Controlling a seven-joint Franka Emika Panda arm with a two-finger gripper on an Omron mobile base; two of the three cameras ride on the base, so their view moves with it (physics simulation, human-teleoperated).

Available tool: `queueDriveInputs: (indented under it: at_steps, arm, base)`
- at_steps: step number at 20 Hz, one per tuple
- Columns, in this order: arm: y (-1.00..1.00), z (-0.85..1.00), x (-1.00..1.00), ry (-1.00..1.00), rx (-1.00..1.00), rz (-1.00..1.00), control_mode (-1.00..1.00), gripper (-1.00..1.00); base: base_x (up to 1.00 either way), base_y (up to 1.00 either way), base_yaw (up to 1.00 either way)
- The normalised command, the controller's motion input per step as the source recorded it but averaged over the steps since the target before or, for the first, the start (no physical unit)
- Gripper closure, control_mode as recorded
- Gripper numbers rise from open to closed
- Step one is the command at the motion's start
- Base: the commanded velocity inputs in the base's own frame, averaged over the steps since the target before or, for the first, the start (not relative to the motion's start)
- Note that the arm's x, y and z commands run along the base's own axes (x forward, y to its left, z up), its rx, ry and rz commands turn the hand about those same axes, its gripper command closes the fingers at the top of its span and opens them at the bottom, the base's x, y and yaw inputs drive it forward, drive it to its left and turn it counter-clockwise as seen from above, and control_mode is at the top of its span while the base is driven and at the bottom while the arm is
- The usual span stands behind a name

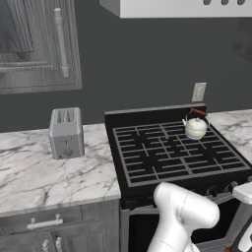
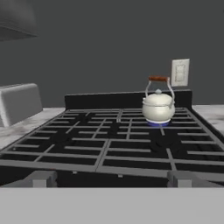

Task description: The kettle is done boiling. Turn off the stove, then wait for 300 timesteps before moving the kettle to the dining table.

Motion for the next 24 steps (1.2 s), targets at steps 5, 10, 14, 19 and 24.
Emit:
queueDriveInputs:
  at_steps: [5, 10, 14, 19, 24]
  arm:
    - [-0.14, -0.23, 0.0, -0.03, 0.0, 0.0, -1.0, -1.0]
    - [-0.38, -0.34, 0.0, -0.03, 0.0, -0.01, -1.0, -1.0]
    - [-0.39, -0.33, 0.0, -0.02, 0.0, -0.02, -1.0, -1.0]
    - [-0.3, -0.35, 0.04, 0.0, 0.0, 0.0, -1.0, -1.0]
    - [-0.36, -0.36, 0.08, 0.0, 0.0, 0.0, -1.0, -1.0]
  base:
    - [0.0, 0.0, 0.0]
    - [0.0, 0.0, 0.0]
    - [0.0, 0.0, 0.0]
    - [0.0, 0.0, 0.0]
    - [0.0, 0.0, 0.0]
